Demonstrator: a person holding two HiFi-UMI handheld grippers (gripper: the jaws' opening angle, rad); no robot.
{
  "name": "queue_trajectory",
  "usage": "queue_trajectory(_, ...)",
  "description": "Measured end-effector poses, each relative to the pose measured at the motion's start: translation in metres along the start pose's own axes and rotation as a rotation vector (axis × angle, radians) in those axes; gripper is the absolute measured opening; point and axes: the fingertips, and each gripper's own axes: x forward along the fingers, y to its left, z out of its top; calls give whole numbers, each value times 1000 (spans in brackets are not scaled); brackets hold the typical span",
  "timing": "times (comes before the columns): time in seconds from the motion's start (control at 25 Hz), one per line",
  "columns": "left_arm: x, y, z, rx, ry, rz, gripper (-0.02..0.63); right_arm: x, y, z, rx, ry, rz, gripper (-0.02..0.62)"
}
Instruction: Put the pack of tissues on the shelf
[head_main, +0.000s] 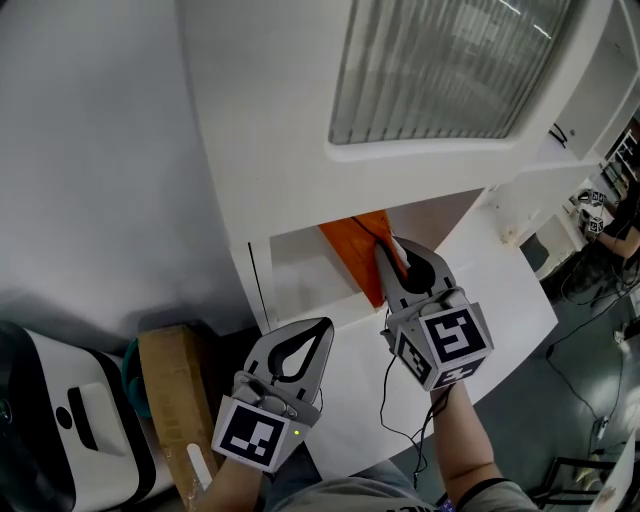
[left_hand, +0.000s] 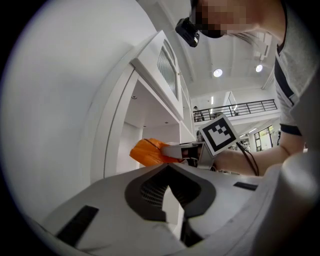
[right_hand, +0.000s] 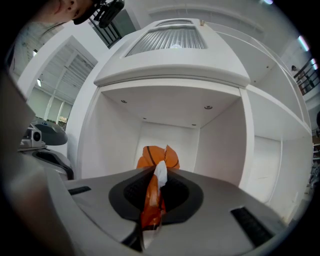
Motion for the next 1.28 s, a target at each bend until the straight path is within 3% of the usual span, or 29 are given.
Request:
queue_trajectory(0.96, -9, 16, -2, -6, 0, 36, 31, 28, -8, 3, -5, -10, -40, 49)
queue_trajectory(1.28, -11, 20, -7, -12, 8, 46, 31, 31, -13, 7, 31, -25, -68, 122)
